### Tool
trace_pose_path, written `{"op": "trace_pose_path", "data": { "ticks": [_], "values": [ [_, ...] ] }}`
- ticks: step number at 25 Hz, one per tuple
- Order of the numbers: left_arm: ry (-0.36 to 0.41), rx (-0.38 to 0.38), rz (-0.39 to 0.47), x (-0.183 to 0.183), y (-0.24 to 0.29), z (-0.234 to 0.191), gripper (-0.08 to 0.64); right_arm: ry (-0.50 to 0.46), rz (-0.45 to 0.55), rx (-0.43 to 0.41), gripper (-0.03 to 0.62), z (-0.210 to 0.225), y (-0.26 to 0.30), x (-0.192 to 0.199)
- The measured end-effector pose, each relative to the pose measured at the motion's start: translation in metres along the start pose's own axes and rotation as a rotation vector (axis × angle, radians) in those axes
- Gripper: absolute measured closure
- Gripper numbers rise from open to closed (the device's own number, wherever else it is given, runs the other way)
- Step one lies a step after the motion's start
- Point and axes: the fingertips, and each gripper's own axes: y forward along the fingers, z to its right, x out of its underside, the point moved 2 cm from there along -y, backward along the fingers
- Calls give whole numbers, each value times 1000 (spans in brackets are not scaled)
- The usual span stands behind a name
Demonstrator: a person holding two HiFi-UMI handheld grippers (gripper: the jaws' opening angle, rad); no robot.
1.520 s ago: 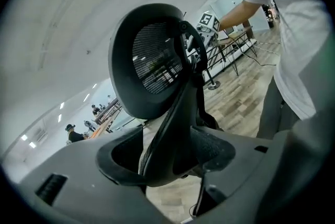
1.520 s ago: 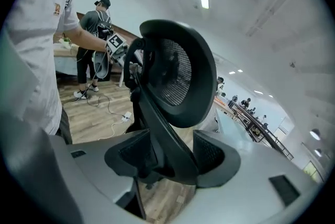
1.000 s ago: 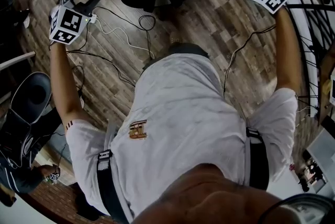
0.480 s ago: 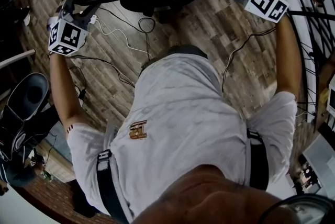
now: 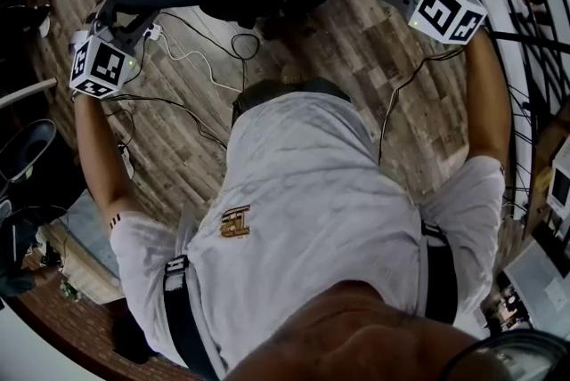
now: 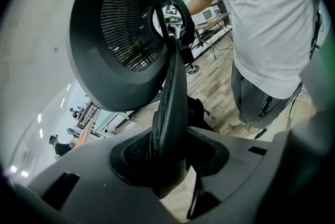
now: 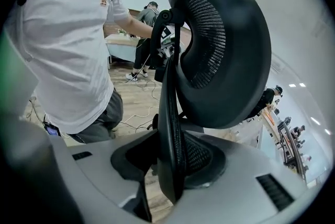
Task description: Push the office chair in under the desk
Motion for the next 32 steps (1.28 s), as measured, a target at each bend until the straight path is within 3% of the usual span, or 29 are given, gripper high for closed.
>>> {"op": "trace_pose_path", "data": {
  "ticks": [19,32],
  "values": [
    [-22,-8,-54,56,57,-106,372,4,-1,53,445,110,48,8],
    [74,37,7,120,85,-202,377,91,-50,113,443,182,93,-18]
  ]
}}
